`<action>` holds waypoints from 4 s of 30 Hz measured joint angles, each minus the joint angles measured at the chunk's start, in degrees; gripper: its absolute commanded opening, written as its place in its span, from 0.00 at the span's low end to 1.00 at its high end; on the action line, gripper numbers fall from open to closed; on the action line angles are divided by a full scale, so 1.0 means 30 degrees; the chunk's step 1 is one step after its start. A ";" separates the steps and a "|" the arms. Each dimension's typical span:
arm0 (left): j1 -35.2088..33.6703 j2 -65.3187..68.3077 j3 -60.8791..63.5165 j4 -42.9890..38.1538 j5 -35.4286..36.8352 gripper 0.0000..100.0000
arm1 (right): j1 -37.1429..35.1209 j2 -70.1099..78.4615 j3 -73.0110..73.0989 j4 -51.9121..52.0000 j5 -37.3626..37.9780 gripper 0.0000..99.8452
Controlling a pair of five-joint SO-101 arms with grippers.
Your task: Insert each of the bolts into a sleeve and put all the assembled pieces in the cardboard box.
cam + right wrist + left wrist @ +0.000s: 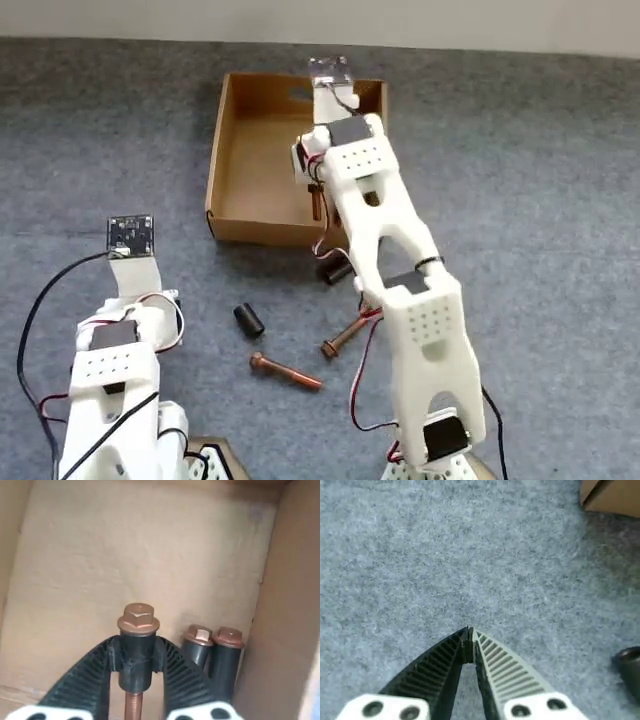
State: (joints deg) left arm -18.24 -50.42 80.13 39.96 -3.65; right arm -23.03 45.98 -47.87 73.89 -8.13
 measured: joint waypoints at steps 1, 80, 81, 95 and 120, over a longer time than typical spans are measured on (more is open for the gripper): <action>0.0000 0.0000 0.0000 0.0000 0.0000 0.03 | 0.0000 0.0557 -0.0645 0.0322 0.0000 0.01; 0.0117 0.0000 0.0000 0.0000 0.0000 0.03 | -0.4073 -1.7055 1.4623 0.4454 0.1788 0.10; 0.0117 0.0000 0.0000 0.0000 0.0000 0.03 | -0.4571 -1.7495 1.5883 0.3839 0.1846 0.13; 0.0117 0.0000 0.0000 0.0000 0.0000 0.03 | -0.8938 -1.6117 2.3179 -0.3868 0.1846 0.17; -0.2813 0.0000 0.0000 -0.0059 0.1348 0.03 | -1.0813 -1.2190 2.3590 -0.7238 0.1846 0.12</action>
State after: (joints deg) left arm -26.68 -50.42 80.13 39.78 0.40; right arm -55.47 9.41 22.90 52.18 -2.59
